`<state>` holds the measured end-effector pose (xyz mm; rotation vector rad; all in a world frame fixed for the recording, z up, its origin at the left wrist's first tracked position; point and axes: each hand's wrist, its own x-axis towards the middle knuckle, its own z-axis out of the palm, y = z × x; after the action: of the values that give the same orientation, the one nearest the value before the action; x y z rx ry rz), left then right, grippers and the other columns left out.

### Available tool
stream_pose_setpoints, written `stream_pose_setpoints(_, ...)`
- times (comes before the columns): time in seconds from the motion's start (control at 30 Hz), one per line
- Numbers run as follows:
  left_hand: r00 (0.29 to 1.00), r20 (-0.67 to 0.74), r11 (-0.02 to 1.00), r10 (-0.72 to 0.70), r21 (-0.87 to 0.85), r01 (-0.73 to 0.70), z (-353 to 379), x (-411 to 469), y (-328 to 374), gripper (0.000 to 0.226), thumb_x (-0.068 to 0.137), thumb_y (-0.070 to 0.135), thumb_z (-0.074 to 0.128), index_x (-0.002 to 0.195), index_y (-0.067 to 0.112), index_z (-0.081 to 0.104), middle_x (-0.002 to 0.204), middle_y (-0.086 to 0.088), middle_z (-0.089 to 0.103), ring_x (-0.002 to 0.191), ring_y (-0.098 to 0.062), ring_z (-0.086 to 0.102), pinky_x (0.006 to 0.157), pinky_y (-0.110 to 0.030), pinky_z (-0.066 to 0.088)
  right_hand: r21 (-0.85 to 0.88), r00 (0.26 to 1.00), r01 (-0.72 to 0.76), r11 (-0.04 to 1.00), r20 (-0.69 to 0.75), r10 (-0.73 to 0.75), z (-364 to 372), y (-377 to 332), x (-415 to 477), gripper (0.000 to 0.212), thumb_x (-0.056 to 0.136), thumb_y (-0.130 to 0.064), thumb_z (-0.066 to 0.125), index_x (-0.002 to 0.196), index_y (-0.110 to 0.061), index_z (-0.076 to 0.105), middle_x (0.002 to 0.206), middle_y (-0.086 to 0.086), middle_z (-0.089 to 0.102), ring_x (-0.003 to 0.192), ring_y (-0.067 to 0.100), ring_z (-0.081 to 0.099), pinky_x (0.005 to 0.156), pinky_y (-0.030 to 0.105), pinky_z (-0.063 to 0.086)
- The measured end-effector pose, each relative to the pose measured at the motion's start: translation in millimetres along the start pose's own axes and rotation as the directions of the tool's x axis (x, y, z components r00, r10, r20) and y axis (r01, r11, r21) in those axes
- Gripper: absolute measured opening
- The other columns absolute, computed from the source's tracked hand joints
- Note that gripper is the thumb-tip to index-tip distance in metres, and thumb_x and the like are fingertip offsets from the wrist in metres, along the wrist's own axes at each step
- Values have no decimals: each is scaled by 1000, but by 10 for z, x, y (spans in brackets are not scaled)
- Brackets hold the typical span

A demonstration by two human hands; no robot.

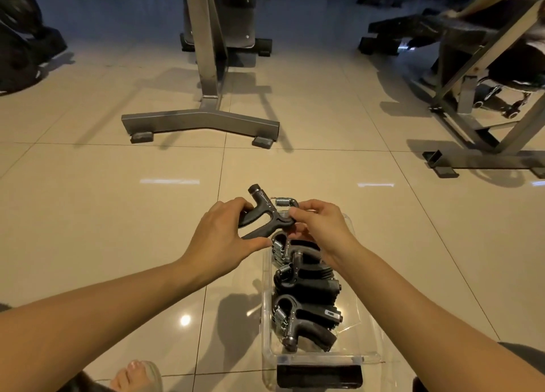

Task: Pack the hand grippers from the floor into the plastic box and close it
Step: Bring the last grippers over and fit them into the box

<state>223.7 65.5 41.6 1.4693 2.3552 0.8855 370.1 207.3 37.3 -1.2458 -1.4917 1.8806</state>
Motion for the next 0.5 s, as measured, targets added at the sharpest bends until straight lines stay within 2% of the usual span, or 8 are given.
stream_pose_setpoints(0.1,993,-116,1000,18,25,-15,-107,85,73,54,72,72,68,107,32,55,93,19,54,90,-6,52,75,-30,48,-244,978,198,949,-12,-207,-68,-137,94,7,92,-8,70,98,-5,70,81,12,72,64,18,66,63,30,58)
stream_pose_setpoints(0.17,989,-138,999,49,23,-46,-172,177,93,47,81,64,66,114,32,55,96,18,55,92,-5,53,78,-31,51,-407,950,308,860,82,-302,-92,-174,147,10,90,-16,73,99,-12,75,86,4,75,74,16,69,71,32,58)
stream_pose_setpoints(0.23,995,-81,998,59,-5,-60,-205,242,102,39,86,55,66,119,35,58,101,19,58,96,-3,55,84,-33,54,-534,926,377,756,192,-326,-59,-160,147,16,88,-24,76,103,-19,78,88,-5,76,81,12,71,78,33,58)
stream_pose_setpoints(0.3,998,1,998,58,-29,-58,-206,262,116,37,89,48,68,124,37,60,106,20,62,100,-1,57,87,-34,54,-536,910,413,736,263,-320,-2,-153,131,18,87,-27,77,104,-21,80,88,-8,77,81,11,72,82,37,60)
stream_pose_setpoints(0.4,995,84,996,46,-77,-39,-187,261,128,38,91,41,69,128,36,63,104,18,68,96,0,61,88,-35,55,-441,897,423,791,327,-298,40,-172,122,19,86,-26,78,104,-21,80,89,-4,78,83,18,73,83,43,59)
stream_pose_setpoints(0.5,993,95,996,73,-60,-67,-198,286,138,36,92,39,68,128,32,67,105,12,73,95,-4,64,88,-33,55,-362,893,418,833,332,-303,53,-214,88,19,86,-22,79,104,-15,78,89,1,77,83,19,73,78,35,60)
